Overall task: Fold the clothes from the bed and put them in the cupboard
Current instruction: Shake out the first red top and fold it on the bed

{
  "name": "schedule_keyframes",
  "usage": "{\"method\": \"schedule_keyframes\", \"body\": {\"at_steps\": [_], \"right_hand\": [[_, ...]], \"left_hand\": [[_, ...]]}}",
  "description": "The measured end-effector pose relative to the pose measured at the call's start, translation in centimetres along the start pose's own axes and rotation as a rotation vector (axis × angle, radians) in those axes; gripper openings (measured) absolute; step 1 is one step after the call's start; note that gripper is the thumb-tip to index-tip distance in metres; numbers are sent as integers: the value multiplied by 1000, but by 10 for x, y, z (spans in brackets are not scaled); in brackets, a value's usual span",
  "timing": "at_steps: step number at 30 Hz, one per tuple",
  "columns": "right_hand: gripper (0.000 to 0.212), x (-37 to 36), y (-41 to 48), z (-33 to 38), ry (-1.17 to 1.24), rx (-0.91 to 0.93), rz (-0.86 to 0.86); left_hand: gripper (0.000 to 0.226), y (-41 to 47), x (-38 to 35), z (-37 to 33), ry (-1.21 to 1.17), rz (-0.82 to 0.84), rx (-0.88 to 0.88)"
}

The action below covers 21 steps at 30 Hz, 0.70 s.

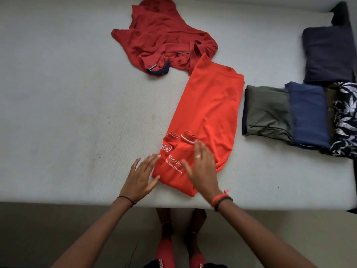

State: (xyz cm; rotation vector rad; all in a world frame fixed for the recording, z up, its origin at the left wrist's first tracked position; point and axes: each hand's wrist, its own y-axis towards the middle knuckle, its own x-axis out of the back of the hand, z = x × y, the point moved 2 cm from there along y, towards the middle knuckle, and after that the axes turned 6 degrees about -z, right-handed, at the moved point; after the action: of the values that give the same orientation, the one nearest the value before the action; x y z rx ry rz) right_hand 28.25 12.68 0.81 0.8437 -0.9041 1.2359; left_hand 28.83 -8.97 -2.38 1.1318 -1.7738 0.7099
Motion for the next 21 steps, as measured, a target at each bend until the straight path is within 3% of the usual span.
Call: {"method": "schedule_keyframes", "body": {"at_steps": [3, 4, 6, 12, 21], "right_hand": [[101, -16, -59, 2, -163, 329, 237], [103, -23, -73, -2, -203, 370, 313], [87, -34, -86, -8, -270, 386, 340], [61, -44, -64, -3, -280, 226, 378], [61, -37, -87, -1, -236, 257, 490]], "left_hand": [[81, -7, -9, 8, 265, 145, -354], [83, -6, -12, 7, 329, 151, -424], [83, 2, -18, 4, 416, 131, -510], [69, 37, -26, -6, 483, 120, -626], [68, 10, -6, -16, 413, 241, -641]]}}
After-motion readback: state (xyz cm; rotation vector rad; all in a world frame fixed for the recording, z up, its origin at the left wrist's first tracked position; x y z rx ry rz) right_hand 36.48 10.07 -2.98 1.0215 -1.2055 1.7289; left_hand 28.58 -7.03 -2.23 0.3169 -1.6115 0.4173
